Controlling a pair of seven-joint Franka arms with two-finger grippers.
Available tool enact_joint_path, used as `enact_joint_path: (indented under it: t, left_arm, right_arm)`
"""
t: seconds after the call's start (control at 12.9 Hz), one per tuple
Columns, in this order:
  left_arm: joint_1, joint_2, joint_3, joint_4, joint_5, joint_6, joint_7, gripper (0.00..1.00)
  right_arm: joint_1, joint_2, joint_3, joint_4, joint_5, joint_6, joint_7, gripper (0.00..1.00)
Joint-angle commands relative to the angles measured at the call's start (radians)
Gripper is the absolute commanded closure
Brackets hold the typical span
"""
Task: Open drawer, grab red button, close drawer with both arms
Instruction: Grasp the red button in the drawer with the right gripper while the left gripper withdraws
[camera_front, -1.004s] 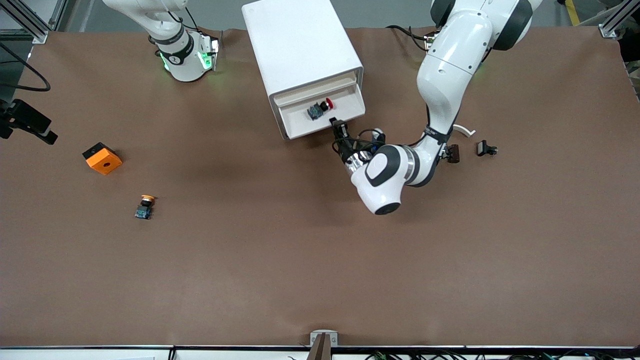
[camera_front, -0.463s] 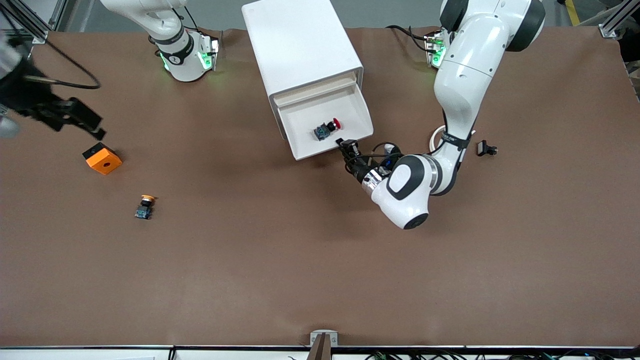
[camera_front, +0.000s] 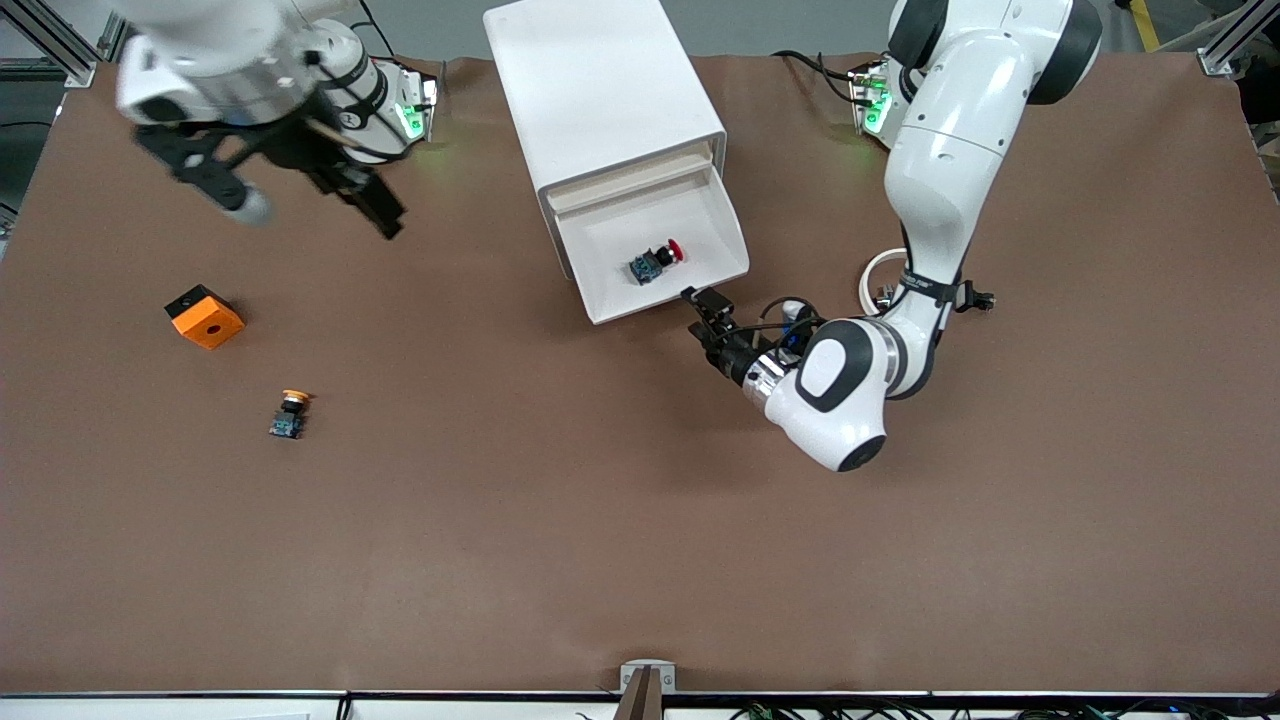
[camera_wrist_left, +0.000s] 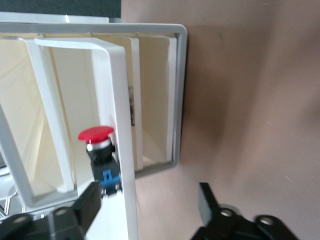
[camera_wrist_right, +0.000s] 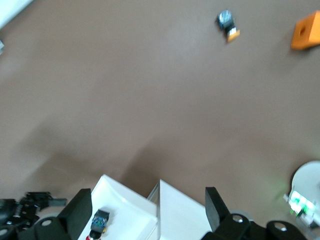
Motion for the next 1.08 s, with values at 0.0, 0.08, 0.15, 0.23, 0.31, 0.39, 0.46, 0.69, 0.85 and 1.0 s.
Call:
enact_joint_path:
  t: [0.0,0.08,0.15,0.23,0.31,0.39,0.46,0.69,0.85,1.0]
  left_arm:
    - [0.032,-0.015,0.057,0.064,0.012,-0.006,0.057,0.00]
    - [0.041,-0.026,0.075,0.068,0.014,-0.006,0.129,0.00]
    - [0.052,-0.041,0.113,0.070,0.018,-0.006,0.203,0.00]
    - [0.049,-0.055,0.158,0.070,0.033,-0.004,0.289,0.00]
    - [0.057,-0.063,0.192,0.072,0.037,-0.004,0.376,0.00]
    - [0.061,-0.077,0.215,0.070,0.040,-0.004,0.423,0.00]
    - [0.057,-0.084,0.245,0.072,0.040,-0.003,0.434,0.00]
    - [0.074,-0.153,0.304,0.072,0.067,-0.013,0.492,0.00]
    - [0.055,-0.188,0.303,0.073,0.168,-0.035,0.540,0.00]
    - [0.043,-0.236,0.293,0.073,0.288,-0.027,0.614,0.00]
  right_arm:
    - [0.111,0.084,-0.012,0.013,0.003,0.011,0.154,0.00]
    - [0.137,0.110,-0.012,0.012,0.003,0.022,0.177,0.00]
    - [0.162,0.139,-0.012,0.010,0.005,0.044,0.205,0.00]
    - [0.185,0.167,-0.012,0.007,0.005,0.073,0.238,0.00]
    - [0.217,0.204,-0.012,0.007,0.014,0.103,0.277,0.00]
    - [0.237,0.236,-0.012,0.007,0.031,0.138,0.312,0.00]
    - [0.254,0.265,-0.012,0.007,0.057,0.184,0.361,0.00]
    - [0.302,0.339,-0.014,0.006,0.074,0.276,0.424,0.00]
    - [0.310,0.377,-0.012,0.004,0.074,0.330,0.424,0.00]
    - [0.313,0.410,-0.014,-0.002,0.074,0.374,0.424,0.00]
